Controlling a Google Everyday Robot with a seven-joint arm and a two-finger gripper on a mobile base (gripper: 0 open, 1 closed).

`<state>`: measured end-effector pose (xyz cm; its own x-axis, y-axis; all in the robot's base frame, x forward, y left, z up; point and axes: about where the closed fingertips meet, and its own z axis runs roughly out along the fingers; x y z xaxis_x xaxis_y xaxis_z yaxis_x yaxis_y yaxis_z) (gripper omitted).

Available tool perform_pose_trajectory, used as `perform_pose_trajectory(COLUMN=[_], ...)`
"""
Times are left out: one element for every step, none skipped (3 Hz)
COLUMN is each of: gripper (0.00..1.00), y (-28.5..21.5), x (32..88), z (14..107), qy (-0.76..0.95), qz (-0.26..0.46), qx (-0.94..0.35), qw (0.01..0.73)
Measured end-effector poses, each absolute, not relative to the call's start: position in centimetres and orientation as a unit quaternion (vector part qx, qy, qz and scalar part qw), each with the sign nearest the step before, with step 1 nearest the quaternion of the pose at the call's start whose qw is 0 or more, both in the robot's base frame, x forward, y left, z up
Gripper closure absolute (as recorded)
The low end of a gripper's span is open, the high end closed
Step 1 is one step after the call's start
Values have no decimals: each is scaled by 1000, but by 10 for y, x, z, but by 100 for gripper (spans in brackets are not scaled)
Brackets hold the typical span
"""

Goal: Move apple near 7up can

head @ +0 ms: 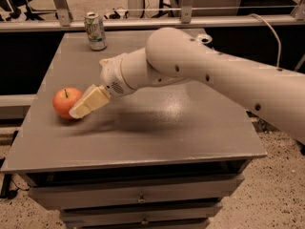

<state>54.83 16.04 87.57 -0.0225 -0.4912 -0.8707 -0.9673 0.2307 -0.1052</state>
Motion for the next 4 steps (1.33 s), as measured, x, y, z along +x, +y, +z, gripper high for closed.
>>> perform_pose_trajectory(gripper=[0,0,18,41], y=[182,194,205,208], x=[548,542,531,522], z=[865,861,862,859], qy=[658,658,649,645], qz=[308,335,360,367], qx=[-539,-528,-525,-526], qw=[426,419,416,415])
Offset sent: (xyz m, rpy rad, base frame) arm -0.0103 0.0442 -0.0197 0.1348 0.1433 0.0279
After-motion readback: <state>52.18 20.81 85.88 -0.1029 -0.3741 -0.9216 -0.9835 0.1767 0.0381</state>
